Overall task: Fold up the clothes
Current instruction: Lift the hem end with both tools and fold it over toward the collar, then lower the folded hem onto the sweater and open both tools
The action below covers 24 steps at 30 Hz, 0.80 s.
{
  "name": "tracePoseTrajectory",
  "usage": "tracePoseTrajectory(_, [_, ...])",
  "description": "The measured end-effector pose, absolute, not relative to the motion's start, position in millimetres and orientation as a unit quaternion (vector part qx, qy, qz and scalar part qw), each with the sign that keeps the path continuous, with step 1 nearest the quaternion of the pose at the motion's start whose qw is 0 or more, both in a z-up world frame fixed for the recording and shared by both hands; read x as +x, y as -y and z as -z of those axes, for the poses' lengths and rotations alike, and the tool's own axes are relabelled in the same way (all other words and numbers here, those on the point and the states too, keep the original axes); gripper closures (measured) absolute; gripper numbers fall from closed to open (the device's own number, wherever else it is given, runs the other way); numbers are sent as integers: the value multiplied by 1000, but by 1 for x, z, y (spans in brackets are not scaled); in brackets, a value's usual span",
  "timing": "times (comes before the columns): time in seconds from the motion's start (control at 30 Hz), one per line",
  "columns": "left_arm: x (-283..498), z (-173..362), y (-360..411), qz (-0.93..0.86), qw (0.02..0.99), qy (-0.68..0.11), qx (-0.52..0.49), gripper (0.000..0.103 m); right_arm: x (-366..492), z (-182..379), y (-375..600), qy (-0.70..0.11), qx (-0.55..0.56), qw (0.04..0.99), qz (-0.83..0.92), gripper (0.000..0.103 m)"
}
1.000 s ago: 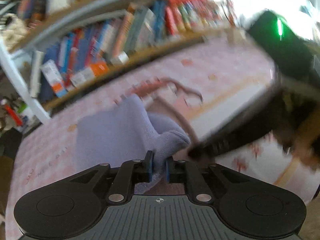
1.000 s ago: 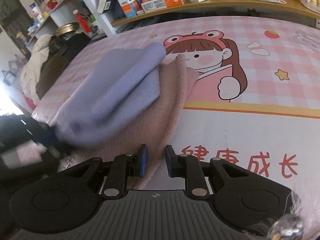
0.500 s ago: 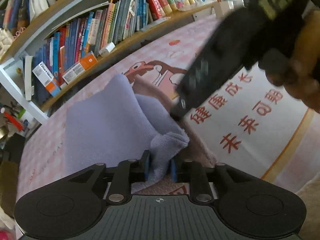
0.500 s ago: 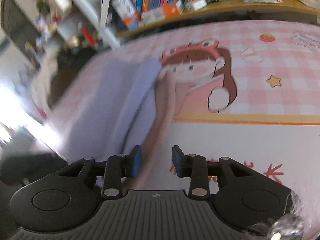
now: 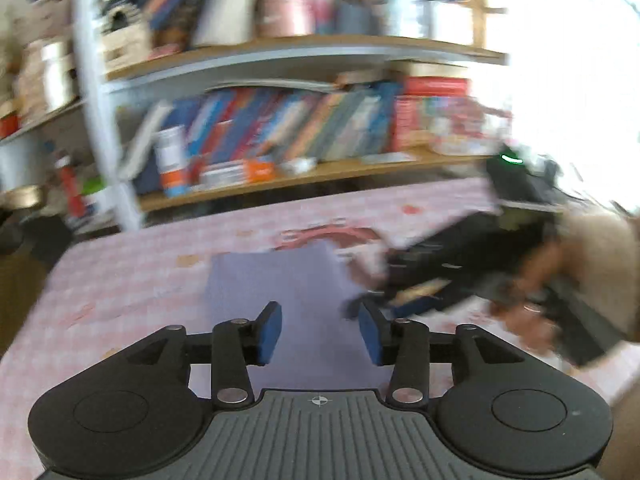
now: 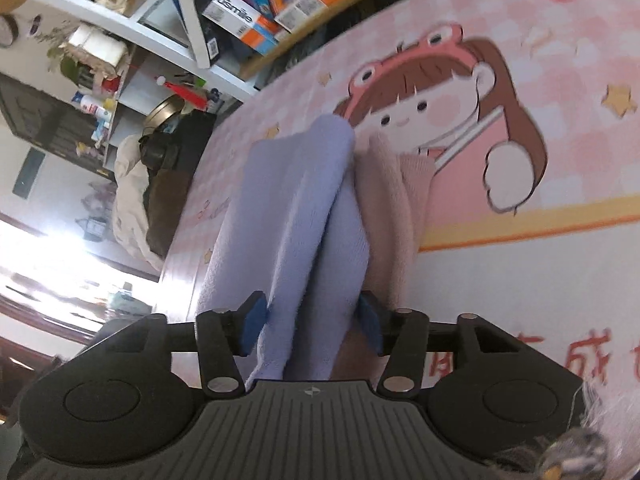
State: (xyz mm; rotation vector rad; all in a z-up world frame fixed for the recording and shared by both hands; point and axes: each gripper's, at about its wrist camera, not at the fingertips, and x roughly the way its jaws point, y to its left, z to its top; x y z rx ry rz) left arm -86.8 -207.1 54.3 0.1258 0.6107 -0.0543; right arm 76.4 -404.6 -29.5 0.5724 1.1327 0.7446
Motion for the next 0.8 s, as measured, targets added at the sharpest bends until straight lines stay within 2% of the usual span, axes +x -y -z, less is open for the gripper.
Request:
tracePoseTrajectory(0.1, [-65, -34, 198, -9, 940, -333, 73, 61, 77, 34, 404, -518, 281, 734, -339, 48])
tracePoseTrajectory(0.3, [-58, 6, 198, 9, 919, -384, 87, 62, 88, 36, 399, -515, 329, 720, -329, 47])
tracePoseTrajectory(0.5, [-63, 11, 192, 27, 916, -392, 82, 62, 97, 34, 379, -511, 355, 712, -326, 48])
tracePoseTrajectory(0.8, [-63, 14, 180, 55, 914, -394, 81, 61, 98, -10, 409, -366, 409, 773, -318, 50])
